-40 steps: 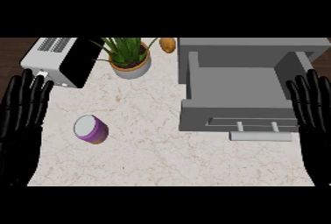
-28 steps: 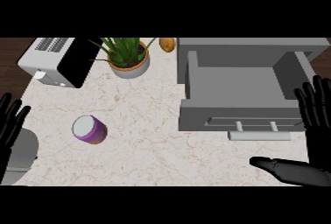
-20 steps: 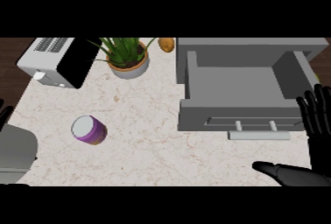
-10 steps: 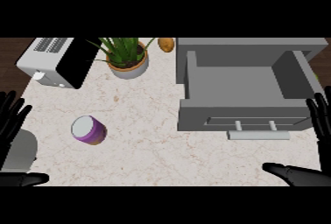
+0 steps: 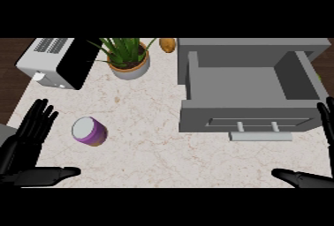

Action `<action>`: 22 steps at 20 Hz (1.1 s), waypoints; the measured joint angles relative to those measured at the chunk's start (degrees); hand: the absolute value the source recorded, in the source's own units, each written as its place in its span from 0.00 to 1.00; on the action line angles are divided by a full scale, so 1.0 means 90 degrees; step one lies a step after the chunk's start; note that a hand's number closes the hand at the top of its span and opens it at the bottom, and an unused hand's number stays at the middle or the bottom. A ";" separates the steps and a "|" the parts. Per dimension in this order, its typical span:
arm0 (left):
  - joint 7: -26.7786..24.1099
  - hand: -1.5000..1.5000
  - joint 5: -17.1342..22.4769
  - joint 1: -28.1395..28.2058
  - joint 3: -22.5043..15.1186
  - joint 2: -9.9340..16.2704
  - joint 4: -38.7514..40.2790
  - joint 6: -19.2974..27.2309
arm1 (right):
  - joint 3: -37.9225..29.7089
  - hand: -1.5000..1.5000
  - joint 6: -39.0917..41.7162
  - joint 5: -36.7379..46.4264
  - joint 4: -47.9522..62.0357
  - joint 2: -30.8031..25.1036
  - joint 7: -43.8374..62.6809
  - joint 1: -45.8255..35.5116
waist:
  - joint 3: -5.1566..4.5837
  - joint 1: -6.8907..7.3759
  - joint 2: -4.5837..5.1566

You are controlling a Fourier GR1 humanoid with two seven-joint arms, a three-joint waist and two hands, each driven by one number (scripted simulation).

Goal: Pick up the can, place it into the drawer and close the drawer

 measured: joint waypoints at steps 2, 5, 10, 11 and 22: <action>-0.0345 0.00 -0.0205 0.0067 -0.0049 -0.0074 0.0290 -0.0009 | -0.0012 0.00 0.0046 -0.0035 -0.0147 0.0011 0.0054 0.0089 | 0.0001 0.0000 0.0001; -0.0764 0.00 -0.0515 0.0051 -0.0118 -0.0197 0.0740 0.0103 | -0.0028 0.00 0.0032 -0.0030 -0.0245 0.0011 0.0218 0.0041 | -0.0001 0.0003 0.0001; -0.1431 0.00 -0.0736 -0.0064 -0.0042 -0.0244 0.1616 0.0178 | -0.0010 0.00 0.0076 0.0020 -0.0591 0.0070 0.0350 0.0227 | -0.0001 -0.0002 0.0000; -0.1565 0.00 -0.0728 -0.0158 0.0023 -0.0217 0.1867 0.0174 | -0.0061 0.00 0.0052 -0.0007 -0.0579 0.0022 0.0467 0.0093 | -0.0001 0.0000 0.0001; -0.2846 0.00 -0.0952 -0.0768 0.0294 -0.0038 0.4054 0.0316 | -0.0502 0.00 0.0277 -0.0357 -0.0757 -0.0072 0.0702 0.0106 | -0.0001 -0.0009 0.0003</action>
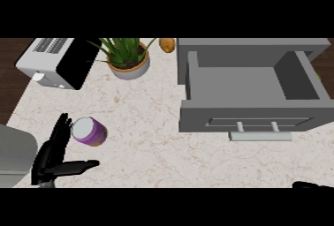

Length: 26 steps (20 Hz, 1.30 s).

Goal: Pick up the can, place it into the drawer and close the drawer

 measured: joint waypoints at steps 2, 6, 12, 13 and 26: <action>-0.0213 0.00 -0.0018 -0.0168 0.0028 0.0032 0.0395 0.0028 | -0.0005 0.00 0.0059 0.0012 -0.0120 0.0025 0.0029 0.0086 | 0.0001 -0.0003 0.0000; -0.0657 0.00 0.0017 -0.0591 0.0172 0.0160 0.1365 0.0064 | 0.0007 0.00 0.0145 0.0112 -0.0105 0.0099 -0.0079 0.0147 | -0.0002 -0.0008 0.0000; -0.1220 0.00 0.0043 -0.1256 0.0311 0.0350 0.2707 0.0173 | -0.0037 0.00 0.0169 0.0124 -0.0192 0.0101 0.0110 0.0029 | -0.0002 -0.0016 0.0004; -0.1269 0.00 0.0055 -0.1386 0.0345 0.0423 0.2895 0.0166 | -0.0024 0.00 0.0195 0.0157 -0.0223 0.0176 0.0017 0.0154 | -0.0003 -0.0020 0.0004; -0.2289 0.00 -0.0138 -0.2757 0.0274 0.0715 0.5116 -0.0233 | -0.0205 0.00 0.0340 0.0052 -0.0099 0.0091 0.0051 -0.0053 | -0.0006 -0.0067 0.0020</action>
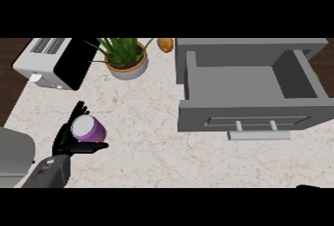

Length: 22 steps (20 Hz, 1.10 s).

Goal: Pick up the can, place it into the drawer and close the drawer

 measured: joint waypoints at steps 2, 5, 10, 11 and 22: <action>0.0000 1.00 0.0004 -0.0120 -0.0033 0.0024 0.0077 -0.0136 | -0.0004 0.00 -0.0058 0.0028 0.0013 0.0019 0.0048 -0.0078 | 0.0000 0.0011 -0.0003; -0.0271 1.00 -0.0039 -0.0275 -0.0061 0.0006 0.0414 -0.0364 | 0.0061 0.00 -0.0137 0.0102 -0.0023 0.0012 0.0197 -0.0228 | 0.0004 -0.0003 0.0003; -0.0324 1.00 0.0011 -0.0437 -0.0117 -0.0093 0.0439 -0.0646 | -0.0160 0.00 -0.0086 -0.0006 0.0098 -0.0072 0.0074 -0.0276 | 0.0003 0.0014 -0.0003; -0.0440 1.00 0.0008 -0.0424 -0.0122 -0.0077 0.0476 -0.0711 | -0.0224 0.00 -0.0083 -0.0025 0.0180 -0.0143 0.0068 -0.0379 | 0.0003 0.0014 -0.0001; -0.0215 1.00 0.0332 -0.1184 0.0092 -0.0779 0.0416 0.0286 | -0.0196 0.00 -0.0108 0.0086 -0.0049 -0.0087 0.0158 -0.0289 | 0.0003 0.0002 -0.0004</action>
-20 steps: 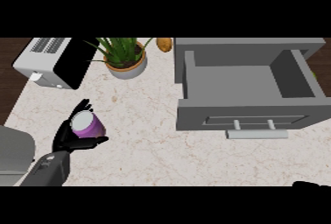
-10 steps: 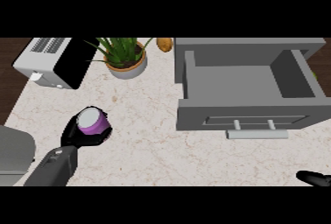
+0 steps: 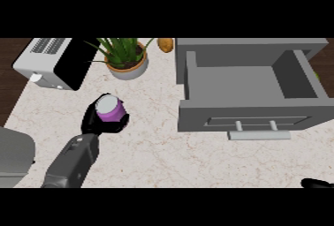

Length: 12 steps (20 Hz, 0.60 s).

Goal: Pick up the can, place it into the drawer and close the drawer

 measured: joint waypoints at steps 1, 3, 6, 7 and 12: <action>0.0110 1.00 0.0047 -0.0083 0.0009 -0.0106 -0.0095 0.0143 | 0.0001 0.00 -0.0017 0.0027 -0.0001 0.0003 0.0020 -0.0006 | 0.0000 0.0013 -0.0006; 0.0130 1.00 0.0087 -0.0142 -0.0010 -0.0250 -0.0213 0.0333 | -0.0092 0.00 0.0038 -0.0068 -0.0067 -0.0005 0.0000 0.0085 | 0.0002 0.0013 -0.0008; 0.0504 1.00 0.0170 -0.0340 -0.0126 -0.0426 -0.0518 0.0549 | -0.0080 0.00 0.0016 0.0028 -0.0032 0.0078 -0.0137 0.0128 | 0.0005 0.0038 -0.0018; 0.0575 1.00 0.0196 -0.0424 -0.0233 -0.0495 -0.0554 0.0649 | -0.0116 0.00 0.0004 0.0007 0.0001 0.0033 -0.0114 0.0042 | 0.0005 0.0037 -0.0020; 0.1433 1.00 0.0204 -0.0784 -0.0601 -0.0669 -0.1395 0.0986 | -0.0064 0.00 -0.0048 0.0117 -0.0092 0.0077 -0.0030 0.0067 | 0.0007 0.0092 -0.0046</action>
